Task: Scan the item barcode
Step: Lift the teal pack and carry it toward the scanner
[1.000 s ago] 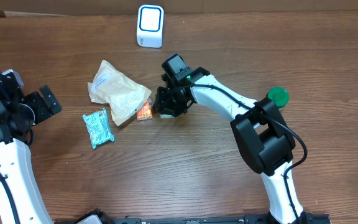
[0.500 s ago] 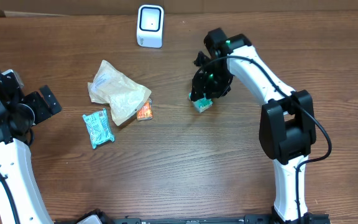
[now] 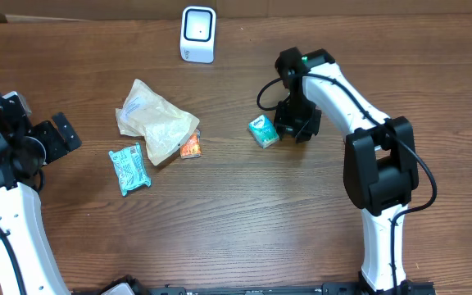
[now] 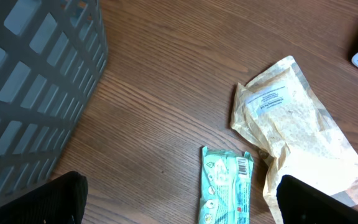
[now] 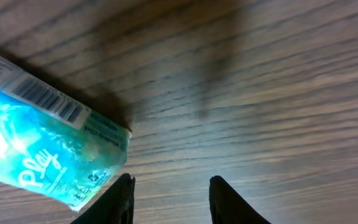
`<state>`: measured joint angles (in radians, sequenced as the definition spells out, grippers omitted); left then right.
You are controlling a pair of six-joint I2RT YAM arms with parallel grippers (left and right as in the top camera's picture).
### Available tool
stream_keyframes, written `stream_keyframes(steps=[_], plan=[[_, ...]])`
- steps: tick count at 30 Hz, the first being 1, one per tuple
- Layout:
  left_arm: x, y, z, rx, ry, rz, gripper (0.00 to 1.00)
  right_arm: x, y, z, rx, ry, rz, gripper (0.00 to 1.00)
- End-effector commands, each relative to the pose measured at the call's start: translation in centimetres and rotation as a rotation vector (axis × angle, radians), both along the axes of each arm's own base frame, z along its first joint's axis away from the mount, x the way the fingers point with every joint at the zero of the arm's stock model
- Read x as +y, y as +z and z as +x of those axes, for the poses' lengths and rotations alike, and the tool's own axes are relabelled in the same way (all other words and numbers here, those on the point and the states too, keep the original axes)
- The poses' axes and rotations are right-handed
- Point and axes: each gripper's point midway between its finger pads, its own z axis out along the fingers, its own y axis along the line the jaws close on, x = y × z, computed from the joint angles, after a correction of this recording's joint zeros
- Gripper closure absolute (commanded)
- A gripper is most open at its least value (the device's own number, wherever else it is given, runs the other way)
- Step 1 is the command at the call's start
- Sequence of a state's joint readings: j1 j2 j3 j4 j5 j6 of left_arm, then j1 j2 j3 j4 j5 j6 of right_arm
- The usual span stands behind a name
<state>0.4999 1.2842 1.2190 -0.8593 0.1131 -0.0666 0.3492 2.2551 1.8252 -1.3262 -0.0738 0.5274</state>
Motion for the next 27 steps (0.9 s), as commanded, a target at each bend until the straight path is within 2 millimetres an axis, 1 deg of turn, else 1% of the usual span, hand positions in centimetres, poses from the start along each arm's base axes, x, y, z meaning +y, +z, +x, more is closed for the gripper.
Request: stream_keyframes(steps=[1, 4, 6, 7, 8, 9, 10, 12, 13, 15, 18, 20, 21, 23, 24, 26, 27], plan=[[0.1, 0.6, 0.2, -0.012, -0.023, 0.018, 0.01, 0.0, -1.1, -0.5, 0.004, -0.016, -0.019, 0.64], [0.1, 0.6, 0.2, -0.013, -0.023, 0.018, 0.00, 0.1, -2.0, 0.2, -0.032, -0.015, -0.011, 0.64], [0.1, 0.6, 0.2, -0.012, -0.023, 0.018, 0.00, 0.0, -2.2, 1.9, -0.104, -0.011, -0.028, 0.64], [0.1, 0.6, 0.2, -0.012, -0.023, 0.018, 0.00, 0.4, -2.3, 3.2, -0.159, 0.010, -0.012, 0.64], [0.1, 0.6, 0.2, -0.013, -0.023, 0.018, 0.00, 1.4, -2.1, 5.1, -0.241, 0.076, 0.039, 0.64], [0.1, 0.6, 0.2, -0.013, -0.023, 0.018, 0.00, 2.0, -2.0, 5.8, -0.271, 0.108, 0.065, 0.64], [0.1, 0.6, 0.2, -0.012, -0.023, 0.018, 0.00, 3.5, -1.6, 7.1, -0.332, 0.183, 0.129, 0.64], [0.1, 0.6, 0.2, -0.013, -0.023, 0.018, 0.00, 6.4, -0.7, 8.3, -0.415, 0.325, 0.261, 0.63], [0.1, 0.6, 0.2, -0.012, -0.023, 0.018, 0.01, 8.1, -0.1, 8.6, -0.454, 0.406, 0.336, 0.62], [0.1, 0.6, 0.2, -0.012, -0.023, 0.018, 0.00, 9.8, 0.6, 8.8, -0.494, 0.470, 0.404, 0.59], [0.1, 0.6, 0.2, -0.012, -0.023, 0.018, 0.01, 10.0, 0.9, 8.6, -0.490, 0.472, 0.413, 0.56], [0.1, 0.6, 0.2, -0.013, -0.023, 0.018, 0.00, 10.3, 1.9, 8.5, -0.479, 0.471, 0.440, 0.55], [0.1, 0.6, 0.2, -0.013, -0.023, 0.018, 0.00, 10.6, 2.9, 8.4, -0.474, 0.472, 0.460, 0.54], [0.1, 0.6, 0.2, -0.012, -0.023, 0.018, 0.00, 10.8, 4.0, 8.4, -0.467, 0.462, 0.470, 0.54], [0.1, 0.6, 0.2, -0.012, -0.023, 0.018, 0.00, 10.8, 4.9, 8.3, -0.454, 0.432, 0.470, 0.53], [0.1, 0.6, 0.2, -0.012, -0.023, 0.018, 0.00, 10.7, 5.7, 8.1, -0.419, 0.354, 0.471, 0.53], [0.1, 0.6, 0.2, -0.013, -0.023, 0.018, 0.00, 10.6, 6.0, 7.7, -0.381, 0.282, 0.468, 0.51]])
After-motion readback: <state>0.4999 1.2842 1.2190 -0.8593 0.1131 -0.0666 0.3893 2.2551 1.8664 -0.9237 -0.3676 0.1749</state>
